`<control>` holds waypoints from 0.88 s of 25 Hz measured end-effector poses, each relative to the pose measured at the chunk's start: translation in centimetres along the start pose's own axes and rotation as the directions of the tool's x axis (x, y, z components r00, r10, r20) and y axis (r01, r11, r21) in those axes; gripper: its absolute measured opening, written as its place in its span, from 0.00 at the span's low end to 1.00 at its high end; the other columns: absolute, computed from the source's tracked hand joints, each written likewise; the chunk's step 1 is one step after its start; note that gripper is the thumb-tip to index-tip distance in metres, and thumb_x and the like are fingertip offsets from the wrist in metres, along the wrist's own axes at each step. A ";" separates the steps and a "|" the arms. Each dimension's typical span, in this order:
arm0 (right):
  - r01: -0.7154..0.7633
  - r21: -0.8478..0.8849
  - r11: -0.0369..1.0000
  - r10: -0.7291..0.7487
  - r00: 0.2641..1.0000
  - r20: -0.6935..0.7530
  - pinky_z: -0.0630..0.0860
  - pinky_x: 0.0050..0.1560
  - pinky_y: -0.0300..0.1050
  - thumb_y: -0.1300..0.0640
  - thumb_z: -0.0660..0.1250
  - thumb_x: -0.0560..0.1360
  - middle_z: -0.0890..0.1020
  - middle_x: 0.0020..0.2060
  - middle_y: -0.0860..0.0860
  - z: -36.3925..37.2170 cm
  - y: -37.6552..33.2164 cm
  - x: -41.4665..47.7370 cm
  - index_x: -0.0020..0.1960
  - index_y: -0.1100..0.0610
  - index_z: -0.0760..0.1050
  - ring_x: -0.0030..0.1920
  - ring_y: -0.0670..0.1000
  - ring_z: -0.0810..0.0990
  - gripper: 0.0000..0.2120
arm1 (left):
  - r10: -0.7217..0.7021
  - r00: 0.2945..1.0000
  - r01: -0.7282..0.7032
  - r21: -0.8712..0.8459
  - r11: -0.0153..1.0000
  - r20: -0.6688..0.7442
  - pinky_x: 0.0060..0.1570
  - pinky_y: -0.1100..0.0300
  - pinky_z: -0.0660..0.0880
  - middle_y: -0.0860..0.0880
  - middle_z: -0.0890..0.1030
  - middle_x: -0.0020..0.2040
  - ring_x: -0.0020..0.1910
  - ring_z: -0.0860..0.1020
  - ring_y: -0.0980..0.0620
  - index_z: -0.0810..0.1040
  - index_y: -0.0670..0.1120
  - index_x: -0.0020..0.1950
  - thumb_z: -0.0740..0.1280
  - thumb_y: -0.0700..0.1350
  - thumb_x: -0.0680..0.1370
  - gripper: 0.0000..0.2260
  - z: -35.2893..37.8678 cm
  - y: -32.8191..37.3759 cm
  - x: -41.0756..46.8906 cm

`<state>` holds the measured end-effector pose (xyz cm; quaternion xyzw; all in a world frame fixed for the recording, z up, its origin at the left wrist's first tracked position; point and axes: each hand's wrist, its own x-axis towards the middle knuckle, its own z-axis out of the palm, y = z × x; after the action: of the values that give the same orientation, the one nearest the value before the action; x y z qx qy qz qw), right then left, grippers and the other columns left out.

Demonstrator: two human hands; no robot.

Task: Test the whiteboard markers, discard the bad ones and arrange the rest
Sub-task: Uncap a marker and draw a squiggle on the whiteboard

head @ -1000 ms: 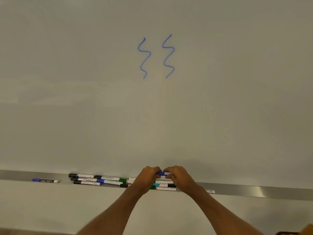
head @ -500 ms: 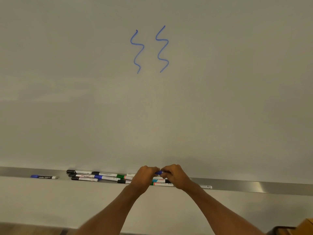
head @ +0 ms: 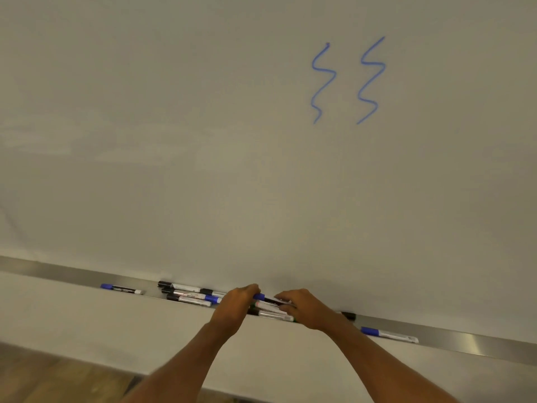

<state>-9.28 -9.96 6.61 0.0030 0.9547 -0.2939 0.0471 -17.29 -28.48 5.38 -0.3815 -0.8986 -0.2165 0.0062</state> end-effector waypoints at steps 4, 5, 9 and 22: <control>-0.042 -0.130 0.991 0.046 0.999 0.027 0.74 0.54 0.47 0.55 0.58 0.79 0.79 0.58 0.54 3.7 -4.9 5.6 0.66 0.51 0.72 0.54 0.54 0.78 0.16 | -0.056 0.998 0.054 -0.046 0.997 -0.035 0.52 0.56 0.76 0.48 0.81 0.53 0.49 0.79 0.50 0.75 0.45 0.57 0.62 0.44 0.78 0.09 -2.5 -7.5 -1.2; -0.054 -0.180 0.982 0.059 0.998 0.020 0.75 0.52 0.48 0.54 0.58 0.79 0.79 0.56 0.54 4.7 -6.4 7.1 0.65 0.51 0.72 0.53 0.54 0.78 0.15 | -0.072 0.996 0.069 -0.056 0.996 -0.043 0.52 0.57 0.76 0.49 0.81 0.53 0.49 0.79 0.52 0.75 0.46 0.57 0.62 0.44 0.79 0.09 -3.2 -9.4 -1.6; -0.070 -0.305 0.950 0.071 0.997 -0.010 0.73 0.46 0.46 0.53 0.60 0.79 0.80 0.52 0.55 8.6 -12.1 12.7 0.61 0.52 0.73 0.50 0.56 0.78 0.12 | -0.101 0.993 0.103 0.027 0.994 -0.060 0.45 0.58 0.76 0.51 0.81 0.51 0.47 0.79 0.51 0.75 0.47 0.56 0.63 0.42 0.78 0.08 -5.6 -17.5 -2.7; -0.043 -0.485 0.873 0.078 0.996 0.053 0.75 0.50 0.50 0.65 0.62 0.76 0.80 0.53 0.56 19.3 -26.2 28.3 0.56 0.59 0.76 0.54 0.58 0.79 0.10 | -0.194 0.975 0.161 0.258 0.953 0.108 0.74 0.51 0.49 0.51 0.58 0.76 0.76 0.55 0.51 0.59 0.49 0.75 0.58 0.48 0.81 0.22 -11.4 -38.8 -5.0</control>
<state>-36.59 -43.08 2.80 0.0105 0.9950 -0.0444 0.0892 -42.16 -60.26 -0.07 -0.3090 -0.9476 -0.0769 -0.0251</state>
